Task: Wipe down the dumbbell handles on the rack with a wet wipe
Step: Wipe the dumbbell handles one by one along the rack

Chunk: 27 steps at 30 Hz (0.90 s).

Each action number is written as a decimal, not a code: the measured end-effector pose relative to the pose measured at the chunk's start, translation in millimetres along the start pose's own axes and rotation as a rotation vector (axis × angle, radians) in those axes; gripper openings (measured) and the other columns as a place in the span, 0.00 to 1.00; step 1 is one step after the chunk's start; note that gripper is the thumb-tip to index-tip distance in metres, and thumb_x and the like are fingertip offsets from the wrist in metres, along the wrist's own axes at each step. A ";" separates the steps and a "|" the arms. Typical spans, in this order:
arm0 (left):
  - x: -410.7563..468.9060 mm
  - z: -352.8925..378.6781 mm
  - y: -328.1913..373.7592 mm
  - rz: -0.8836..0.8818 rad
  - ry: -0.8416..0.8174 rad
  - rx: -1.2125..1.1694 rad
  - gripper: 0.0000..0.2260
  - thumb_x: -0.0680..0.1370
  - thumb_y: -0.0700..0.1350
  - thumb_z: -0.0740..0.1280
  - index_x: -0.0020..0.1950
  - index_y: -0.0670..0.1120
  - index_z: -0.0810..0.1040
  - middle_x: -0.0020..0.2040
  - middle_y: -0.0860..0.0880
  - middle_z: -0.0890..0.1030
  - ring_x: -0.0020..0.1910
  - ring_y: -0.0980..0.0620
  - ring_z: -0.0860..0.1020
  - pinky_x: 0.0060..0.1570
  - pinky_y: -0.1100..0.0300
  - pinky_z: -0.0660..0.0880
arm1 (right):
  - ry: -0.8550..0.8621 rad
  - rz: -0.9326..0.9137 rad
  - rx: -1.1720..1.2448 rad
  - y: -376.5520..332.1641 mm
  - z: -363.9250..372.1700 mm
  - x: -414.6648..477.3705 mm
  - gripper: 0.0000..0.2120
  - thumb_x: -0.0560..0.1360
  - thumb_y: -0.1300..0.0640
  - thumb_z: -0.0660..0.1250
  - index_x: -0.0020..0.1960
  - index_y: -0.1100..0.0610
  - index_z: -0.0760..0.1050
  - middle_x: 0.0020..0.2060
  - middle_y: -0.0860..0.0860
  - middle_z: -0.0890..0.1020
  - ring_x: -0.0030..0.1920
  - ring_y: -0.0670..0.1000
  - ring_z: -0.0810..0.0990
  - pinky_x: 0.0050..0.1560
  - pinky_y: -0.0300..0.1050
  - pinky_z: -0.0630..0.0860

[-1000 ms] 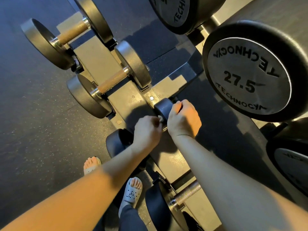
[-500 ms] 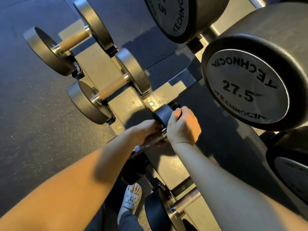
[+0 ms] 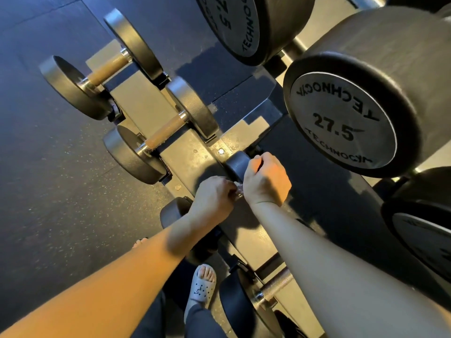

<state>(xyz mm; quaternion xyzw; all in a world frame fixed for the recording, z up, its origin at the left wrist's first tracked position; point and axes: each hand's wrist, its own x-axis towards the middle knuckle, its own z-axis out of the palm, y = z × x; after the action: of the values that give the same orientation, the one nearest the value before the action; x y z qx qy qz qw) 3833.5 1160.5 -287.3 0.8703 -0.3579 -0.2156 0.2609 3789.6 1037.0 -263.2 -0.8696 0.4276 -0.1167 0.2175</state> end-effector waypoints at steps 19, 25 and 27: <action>-38.0 -153.1 -21.8 -0.360 0.087 -0.368 0.10 0.75 0.46 0.77 0.49 0.47 0.78 0.38 0.49 0.80 0.36 0.50 0.77 0.36 0.55 0.72 | -0.226 -0.014 0.470 -96.4 -34.4 -64.7 0.07 0.80 0.53 0.64 0.55 0.54 0.78 0.49 0.49 0.80 0.48 0.48 0.77 0.48 0.46 0.75; -11.8 -202.3 -47.9 -0.331 -0.273 -0.588 0.08 0.77 0.45 0.74 0.56 0.48 0.85 0.52 0.49 0.87 0.56 0.48 0.84 0.60 0.49 0.80 | -0.306 0.379 0.803 -163.4 -15.0 -69.1 0.05 0.79 0.52 0.70 0.44 0.45 0.81 0.40 0.45 0.85 0.43 0.48 0.85 0.51 0.55 0.83; -2.3 -224.5 -62.2 -0.337 -0.505 -0.690 0.13 0.79 0.39 0.68 0.60 0.48 0.85 0.58 0.52 0.86 0.61 0.54 0.82 0.65 0.53 0.77 | -0.278 0.419 0.782 -179.9 -4.5 -67.0 0.03 0.78 0.55 0.71 0.46 0.48 0.82 0.41 0.46 0.85 0.44 0.48 0.84 0.52 0.53 0.83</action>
<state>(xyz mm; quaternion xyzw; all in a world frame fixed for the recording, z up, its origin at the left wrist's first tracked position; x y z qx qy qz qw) 3990.0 1267.3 -151.6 0.6988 -0.1710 -0.5668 0.4014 3871.7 1186.1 -174.4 -0.6246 0.4848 -0.1051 0.6032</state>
